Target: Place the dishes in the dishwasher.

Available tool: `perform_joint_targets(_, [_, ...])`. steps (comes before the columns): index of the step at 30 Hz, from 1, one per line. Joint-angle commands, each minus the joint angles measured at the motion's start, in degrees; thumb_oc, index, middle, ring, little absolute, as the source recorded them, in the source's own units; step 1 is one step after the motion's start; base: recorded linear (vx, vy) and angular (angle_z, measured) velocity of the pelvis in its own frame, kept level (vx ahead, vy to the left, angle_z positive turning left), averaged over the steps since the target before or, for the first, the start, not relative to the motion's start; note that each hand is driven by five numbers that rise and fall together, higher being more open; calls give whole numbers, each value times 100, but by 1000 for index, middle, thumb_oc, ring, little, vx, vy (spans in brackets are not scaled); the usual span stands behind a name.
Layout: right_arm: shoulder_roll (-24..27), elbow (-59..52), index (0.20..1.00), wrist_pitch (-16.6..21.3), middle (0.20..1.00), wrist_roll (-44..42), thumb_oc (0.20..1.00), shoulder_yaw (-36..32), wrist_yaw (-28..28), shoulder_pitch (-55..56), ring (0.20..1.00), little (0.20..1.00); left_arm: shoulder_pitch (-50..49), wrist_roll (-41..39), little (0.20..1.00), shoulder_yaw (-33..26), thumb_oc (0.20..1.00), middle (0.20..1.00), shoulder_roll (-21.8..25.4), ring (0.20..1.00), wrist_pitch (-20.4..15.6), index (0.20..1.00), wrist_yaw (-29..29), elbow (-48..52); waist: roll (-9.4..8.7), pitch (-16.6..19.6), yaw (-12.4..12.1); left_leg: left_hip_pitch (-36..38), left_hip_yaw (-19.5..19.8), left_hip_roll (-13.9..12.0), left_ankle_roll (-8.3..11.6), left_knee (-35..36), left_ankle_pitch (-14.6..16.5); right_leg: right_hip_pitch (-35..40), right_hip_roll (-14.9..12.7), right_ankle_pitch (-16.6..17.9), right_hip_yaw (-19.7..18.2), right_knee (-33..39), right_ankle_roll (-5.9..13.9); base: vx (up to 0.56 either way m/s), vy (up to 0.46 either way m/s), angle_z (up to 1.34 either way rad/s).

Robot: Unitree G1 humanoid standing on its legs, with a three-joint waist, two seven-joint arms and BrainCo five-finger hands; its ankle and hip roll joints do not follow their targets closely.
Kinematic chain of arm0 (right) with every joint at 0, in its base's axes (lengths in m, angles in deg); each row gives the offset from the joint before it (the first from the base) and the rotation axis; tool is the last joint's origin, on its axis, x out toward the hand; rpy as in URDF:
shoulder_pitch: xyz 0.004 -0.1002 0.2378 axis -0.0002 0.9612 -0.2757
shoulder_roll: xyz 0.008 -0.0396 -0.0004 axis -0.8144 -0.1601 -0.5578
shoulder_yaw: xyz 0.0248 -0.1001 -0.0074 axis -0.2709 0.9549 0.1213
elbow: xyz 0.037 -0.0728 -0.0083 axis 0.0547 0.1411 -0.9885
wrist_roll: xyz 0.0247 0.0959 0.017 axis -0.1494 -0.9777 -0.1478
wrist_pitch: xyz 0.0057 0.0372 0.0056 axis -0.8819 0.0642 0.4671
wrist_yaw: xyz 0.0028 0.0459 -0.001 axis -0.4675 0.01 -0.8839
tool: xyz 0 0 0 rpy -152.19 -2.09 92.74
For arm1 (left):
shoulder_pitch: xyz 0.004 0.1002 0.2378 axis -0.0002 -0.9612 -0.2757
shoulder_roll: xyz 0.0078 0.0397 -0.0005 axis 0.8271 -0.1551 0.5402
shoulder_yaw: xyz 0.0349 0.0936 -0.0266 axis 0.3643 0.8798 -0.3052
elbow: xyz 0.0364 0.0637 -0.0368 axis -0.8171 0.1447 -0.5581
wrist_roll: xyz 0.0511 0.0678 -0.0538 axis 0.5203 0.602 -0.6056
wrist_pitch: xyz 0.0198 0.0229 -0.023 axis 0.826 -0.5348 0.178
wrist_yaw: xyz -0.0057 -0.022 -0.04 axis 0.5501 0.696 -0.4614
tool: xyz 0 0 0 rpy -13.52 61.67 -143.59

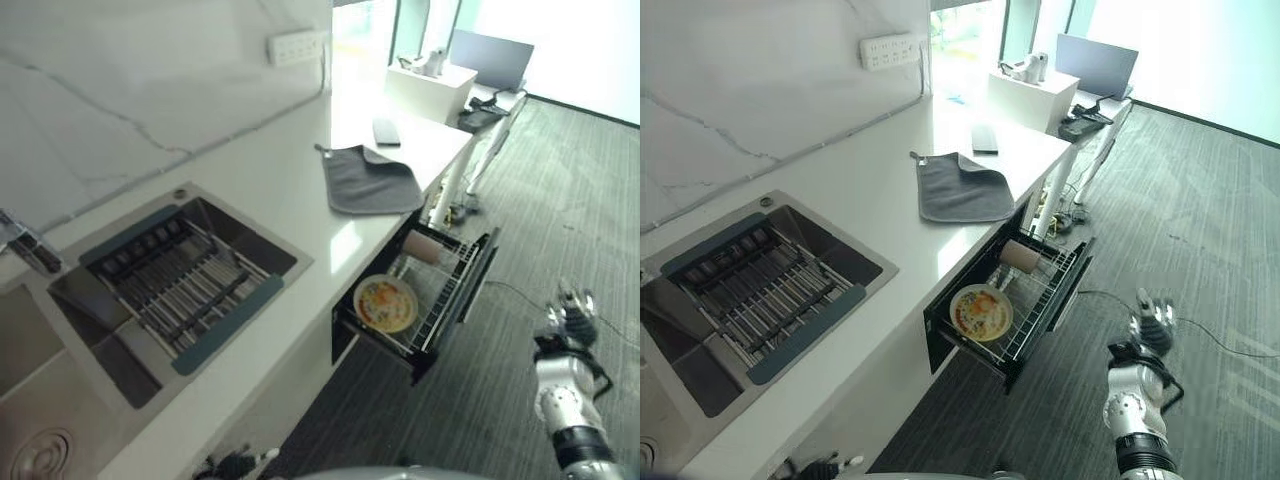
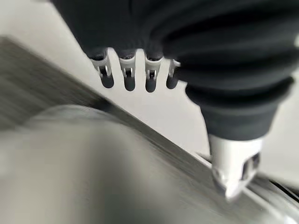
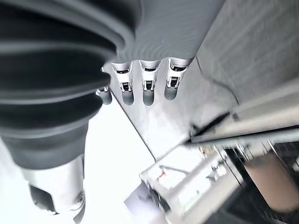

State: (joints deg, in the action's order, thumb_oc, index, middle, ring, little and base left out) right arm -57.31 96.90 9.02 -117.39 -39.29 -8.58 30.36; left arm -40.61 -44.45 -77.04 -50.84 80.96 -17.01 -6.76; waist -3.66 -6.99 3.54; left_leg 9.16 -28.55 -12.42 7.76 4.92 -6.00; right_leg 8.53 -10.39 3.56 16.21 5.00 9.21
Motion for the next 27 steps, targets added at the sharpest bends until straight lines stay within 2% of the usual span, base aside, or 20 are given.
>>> perform_joint_targets(1, [425,-202,1000,848,1000,2,1000,-590,-235,-381,1000,1000,26,-232,1000,76,1000,1000,-113,1000,184,1000,-97,-307,78,-241,-328,57,245,-237,28,-592,514,-110,-4,-353,381,-518,-203,50,-22,14])
perform_joint_targets(4, [637,-3,1000,1018,1000,221,1000,-878,-462,-316,1000,1000,-71,-210,1000,-66,1000,1000,-109,1000,169,1000,-76,-349,76,-271,-345,25,285,-262,50,-652,525,-113,16,-370,391,-532,-220,49,-11,11])
perform_joint_targets(6, [803,293,1000,1040,1000,318,1000,-1066,-677,-238,1000,1000,-128,-234,1000,-127,1000,1000,-100,1000,145,1000,-44,-369,73,-274,-334,9,290,-276,60,-699,543,-119,23,-391,383,-555,-229,70,-10,12])
perform_joint_targets(8, [877,588,1000,1007,1000,135,1000,-1182,-655,-158,1000,1000,-115,-211,1000,-152,1000,1000,-92,1000,165,1000,-41,-373,73,-269,-320,-15,304,-280,63,-748,568,-140,39,-429,369,-607,-247,65,-12,7])
perform_joint_targets(12, [836,1213,1000,793,1000,-460,1000,-1268,-243,-47,1000,1000,-55,-232,1000,-112,1000,1000,-60,1000,179,1000,-53,-342,89,-315,-311,-99,375,-267,31,-978,669,-200,78,-558,327,-825,-324,71,-41,-2])
perform_joint_targets(15, [720,1697,1000,597,1000,-1046,1000,-1181,157,-83,1000,1000,58,-358,1000,-34,1000,1000,7,1000,355,1000,-108,-258,106,-423,-342,-312,519,-218,-51,-1519,912,-338,109,-743,275,-1192,-433,69,-97,-8])
perform_joint_targets(18, [646,1860,1000,530,1000,-1317,1000,-1065,284,-231,1000,1000,113,-470,1000,46,1000,1000,41,1000,494,1000,-115,-178,148,-559,-386,-611,667,-223,-75,-1987,1050,-544,113,-872,226,-1487,-507,-18,-80,-2])
perform_joint_targets(19, [607,1963,1000,504,1000,-1564,1000,-968,360,-384,1000,1000,166,-527,1000,124,1000,1000,61,1000,564,1000,-95,-139,200,-702,-429,-816,787,-235,-54,-2189,1024,-695,134,-937,182,-1634,-556,-214,-96,6])
perform_joint_targets(20, [598,2085,1000,445,1000,-1742,1000,-908,477,-548,1000,1000,226,-559,1000,167,1000,1000,76,1000,570,1000,-73,-123,241,-850,-467,-1021,818,-248,-92,-2272,866,-863,130,-869,230,-1702,-630,-269,-103,8])
perform_joint_targets(24, [581,2348,1000,262,1000,-2043,1000,-741,834,-913,1000,1000,310,-622,1000,238,1000,1000,64,1000,523,1000,-76,-108,365,-1138,-554,-1258,1051,-194,-97,-2322,765,-1088,142,-893,195,-1806,-663,-138,-55,6])
perform_joint_targets(27, [544,2503,1000,90,1000,-2224,1000,-547,1329,-1212,1000,1000,319,-635,1000,253,1000,1000,44,1000,460,1000,-91,-89,484,-1342,-637,-1445,1207,-133,-112,-2368,676,-1341,108,-962,212,-2016,-707,-72,-43,6])
